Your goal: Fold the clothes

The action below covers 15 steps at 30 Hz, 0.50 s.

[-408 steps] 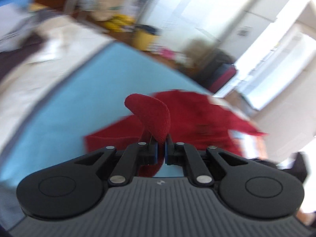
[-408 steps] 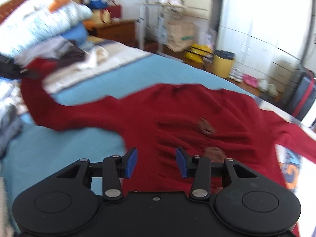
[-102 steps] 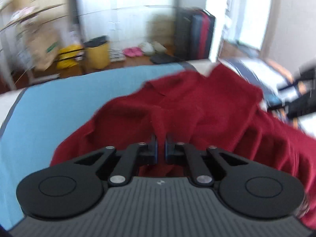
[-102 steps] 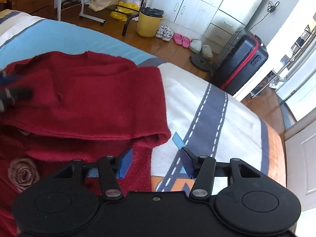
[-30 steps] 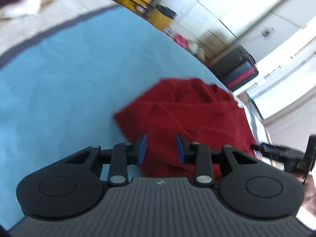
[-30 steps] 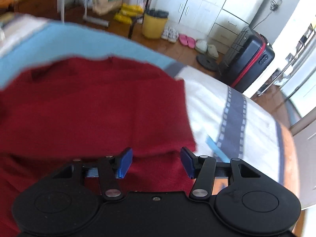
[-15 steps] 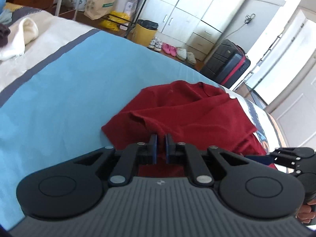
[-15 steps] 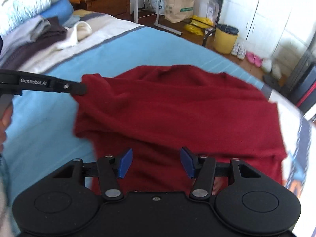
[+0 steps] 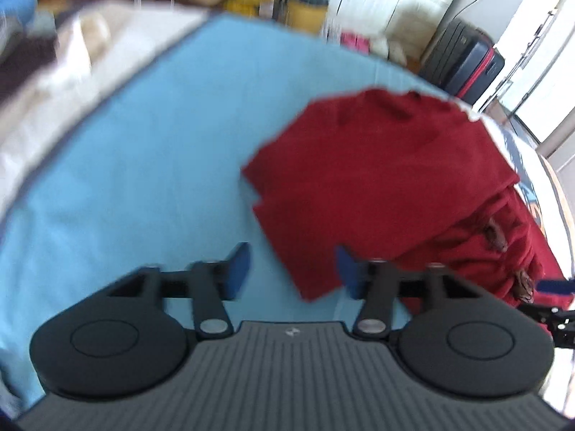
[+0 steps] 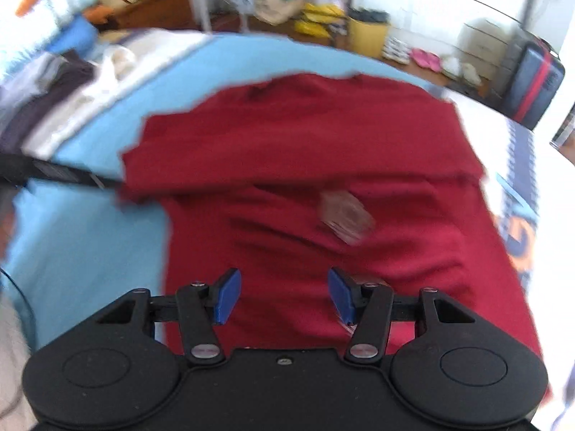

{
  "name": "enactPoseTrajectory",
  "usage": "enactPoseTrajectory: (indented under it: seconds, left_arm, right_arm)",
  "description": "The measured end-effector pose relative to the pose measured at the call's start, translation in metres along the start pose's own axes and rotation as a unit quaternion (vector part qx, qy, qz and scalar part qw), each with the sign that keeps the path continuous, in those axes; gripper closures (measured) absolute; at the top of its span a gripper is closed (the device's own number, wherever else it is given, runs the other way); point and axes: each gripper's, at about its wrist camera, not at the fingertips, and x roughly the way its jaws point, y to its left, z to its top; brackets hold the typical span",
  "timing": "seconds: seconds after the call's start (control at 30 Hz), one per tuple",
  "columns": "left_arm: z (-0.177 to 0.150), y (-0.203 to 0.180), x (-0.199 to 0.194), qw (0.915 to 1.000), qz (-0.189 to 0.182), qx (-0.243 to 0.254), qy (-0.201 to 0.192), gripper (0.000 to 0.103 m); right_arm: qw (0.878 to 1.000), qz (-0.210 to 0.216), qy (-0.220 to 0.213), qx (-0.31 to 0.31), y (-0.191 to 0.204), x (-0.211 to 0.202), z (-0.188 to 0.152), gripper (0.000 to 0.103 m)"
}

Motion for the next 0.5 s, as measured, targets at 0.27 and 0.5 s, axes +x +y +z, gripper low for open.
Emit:
enactPoseTrajectory:
  seconds: [0.27,0.5]
  left_arm:
    - [-0.014,-0.020,0.016,0.9787,-0.180,-0.025,0.095,0.042]
    - [-0.035,-0.054,0.049,0.9606,-0.225,0.011,0.162,0.042]
  right_arm:
    - [0.997,-0.042,0.029,0.064,-0.063,-0.030,-0.031,0.043]
    - [0.979,-0.072,-0.011,0.192,-0.157,-0.031,-0.054,0.043]
